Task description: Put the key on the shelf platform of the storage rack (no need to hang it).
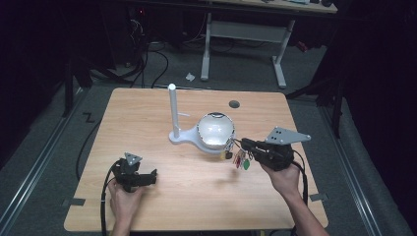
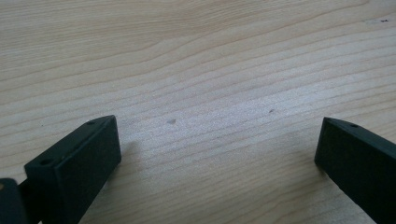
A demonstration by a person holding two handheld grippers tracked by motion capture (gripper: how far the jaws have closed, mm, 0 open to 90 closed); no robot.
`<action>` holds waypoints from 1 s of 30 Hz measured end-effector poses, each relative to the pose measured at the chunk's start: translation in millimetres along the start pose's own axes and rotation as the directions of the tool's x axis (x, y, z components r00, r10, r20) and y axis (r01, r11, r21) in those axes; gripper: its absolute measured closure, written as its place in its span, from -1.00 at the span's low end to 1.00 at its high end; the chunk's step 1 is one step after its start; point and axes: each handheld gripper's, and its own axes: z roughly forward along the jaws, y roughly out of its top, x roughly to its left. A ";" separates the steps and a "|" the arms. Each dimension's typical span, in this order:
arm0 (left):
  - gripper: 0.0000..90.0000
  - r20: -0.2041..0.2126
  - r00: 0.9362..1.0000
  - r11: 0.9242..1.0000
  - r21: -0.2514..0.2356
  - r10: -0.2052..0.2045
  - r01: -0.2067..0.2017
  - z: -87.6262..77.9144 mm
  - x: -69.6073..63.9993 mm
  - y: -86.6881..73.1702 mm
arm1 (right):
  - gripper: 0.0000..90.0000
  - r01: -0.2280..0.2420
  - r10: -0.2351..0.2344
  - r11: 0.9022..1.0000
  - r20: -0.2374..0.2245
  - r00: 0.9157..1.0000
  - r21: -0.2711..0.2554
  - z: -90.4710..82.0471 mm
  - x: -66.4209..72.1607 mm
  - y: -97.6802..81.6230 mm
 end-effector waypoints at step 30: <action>-0.99 0.002 1.000 1.000 0.001 0.005 -0.005 0.0 0.3 0.1 | 0.88 0.031 -0.031 0.998 -0.009 0.999 -0.052 13.2 -22.3 63.6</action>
